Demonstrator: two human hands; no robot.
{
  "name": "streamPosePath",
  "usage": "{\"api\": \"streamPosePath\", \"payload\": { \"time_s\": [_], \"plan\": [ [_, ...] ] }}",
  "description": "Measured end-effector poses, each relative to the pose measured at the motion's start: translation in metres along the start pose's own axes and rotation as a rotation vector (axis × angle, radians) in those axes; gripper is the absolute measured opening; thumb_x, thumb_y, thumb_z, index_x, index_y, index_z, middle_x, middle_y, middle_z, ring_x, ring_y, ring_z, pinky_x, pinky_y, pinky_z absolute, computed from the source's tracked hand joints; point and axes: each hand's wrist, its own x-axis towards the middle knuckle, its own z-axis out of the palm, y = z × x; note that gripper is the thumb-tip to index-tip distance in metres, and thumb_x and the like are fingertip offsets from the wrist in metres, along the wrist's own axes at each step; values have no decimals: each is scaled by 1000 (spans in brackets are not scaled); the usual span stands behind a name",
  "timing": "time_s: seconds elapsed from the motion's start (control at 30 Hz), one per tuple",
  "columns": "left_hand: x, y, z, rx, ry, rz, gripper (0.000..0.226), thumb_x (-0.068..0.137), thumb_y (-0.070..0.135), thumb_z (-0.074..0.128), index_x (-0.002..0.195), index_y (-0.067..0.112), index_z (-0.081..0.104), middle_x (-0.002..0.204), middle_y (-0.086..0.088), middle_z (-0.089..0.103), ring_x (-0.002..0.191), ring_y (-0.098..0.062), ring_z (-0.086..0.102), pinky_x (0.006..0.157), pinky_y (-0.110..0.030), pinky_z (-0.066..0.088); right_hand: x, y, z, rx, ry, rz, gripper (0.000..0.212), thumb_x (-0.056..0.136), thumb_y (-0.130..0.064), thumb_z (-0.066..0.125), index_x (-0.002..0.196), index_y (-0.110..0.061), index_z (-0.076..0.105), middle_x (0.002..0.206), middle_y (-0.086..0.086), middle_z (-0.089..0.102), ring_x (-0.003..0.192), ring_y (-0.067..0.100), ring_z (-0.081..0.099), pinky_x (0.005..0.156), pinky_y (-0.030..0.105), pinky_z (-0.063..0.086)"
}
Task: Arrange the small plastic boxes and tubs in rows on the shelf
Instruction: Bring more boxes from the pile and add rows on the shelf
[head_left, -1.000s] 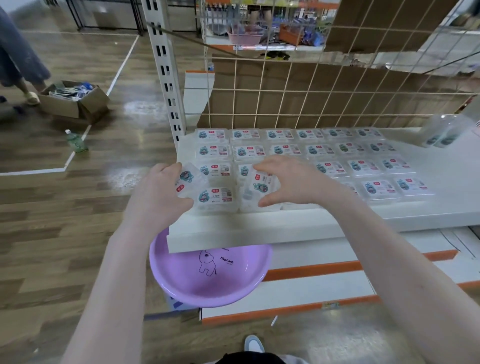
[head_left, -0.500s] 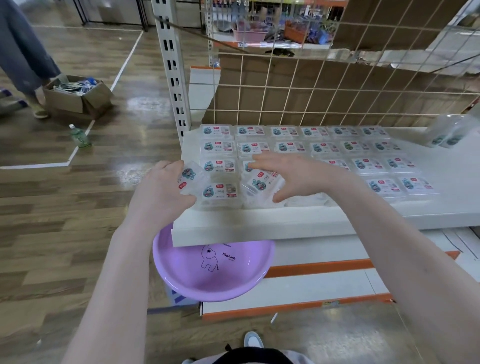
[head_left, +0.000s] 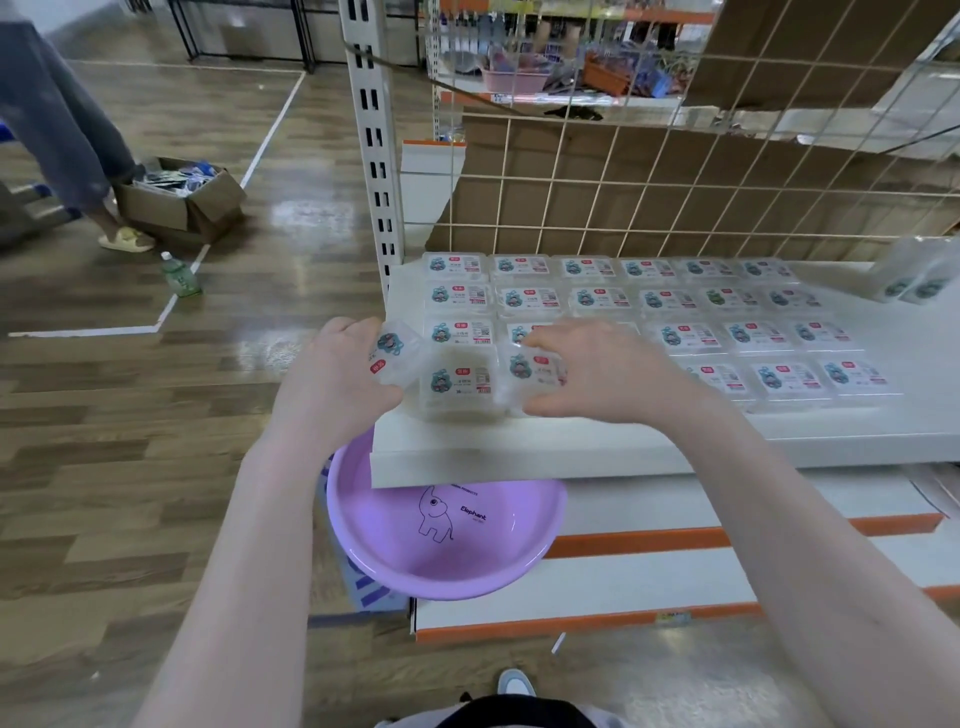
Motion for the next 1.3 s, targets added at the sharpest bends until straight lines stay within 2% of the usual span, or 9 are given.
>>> {"api": "streamPosePath", "payload": {
  "time_s": [0.1,0.2,0.37,0.47,0.67,0.8,1.0,1.13,1.3],
  "plan": [
    [1,-1,-5,4,10,-11,31,68,14,67,95,8,54,83,2,42,79,-22,45,54,-26,29,-9,-22,6,17,-15,-39,53,74,-47,63,116,-17,56,113,1,58,106,23,51,87,34,44],
    [3,-4,-9,34,25,-1,36,69,15,67,102,6,55,85,0,43,80,-23,43,57,-30,30,-9,-40,14,24,-58,-70,53,73,-48,62,115,-16,56,110,2,59,105,23,52,87,34,45],
    [2,-11,-13,23,36,10,28,68,17,70,88,10,51,78,4,39,77,-23,43,53,-28,28,0,-51,27,19,-96,-77,52,71,-45,64,111,-13,57,109,3,55,105,22,49,86,37,46],
    [2,-14,-13,28,33,12,28,70,19,71,86,10,50,78,4,38,78,-24,43,52,-27,27,6,-53,31,-4,-91,-76,54,70,-48,65,110,-13,57,107,2,49,104,21,45,84,37,47],
    [0,-16,-13,45,21,10,34,72,23,73,94,7,52,84,-2,43,83,-27,47,62,-31,36,11,-57,37,-18,-65,-80,52,70,-48,67,106,-12,57,104,2,46,103,20,43,75,32,43],
    [1,-18,-15,36,21,12,33,73,20,69,99,7,54,88,-4,45,83,-26,46,64,-31,34,14,-56,38,-17,-59,-84,57,70,-52,68,109,-12,56,106,2,47,103,20,42,78,33,44],
    [2,-19,-14,29,31,1,28,71,18,66,92,7,52,82,-1,41,78,-25,45,52,-27,27,19,-57,37,0,-46,-95,64,67,-56,69,113,-13,57,106,1,48,104,19,43,77,31,39],
    [1,-19,-15,10,39,-13,34,70,16,65,102,7,56,90,-2,45,80,-25,46,59,-31,35,21,-58,38,-3,-16,-113,68,66,-60,69,113,-13,57,105,0,48,104,19,43,76,30,36],
    [-2,-20,-17,7,43,-4,39,70,16,66,106,7,57,96,-5,49,83,-26,48,64,-33,39,21,-58,42,23,3,-142,69,67,-61,69,116,-14,56,105,-1,47,106,17,41,84,29,38]
  ]
}}
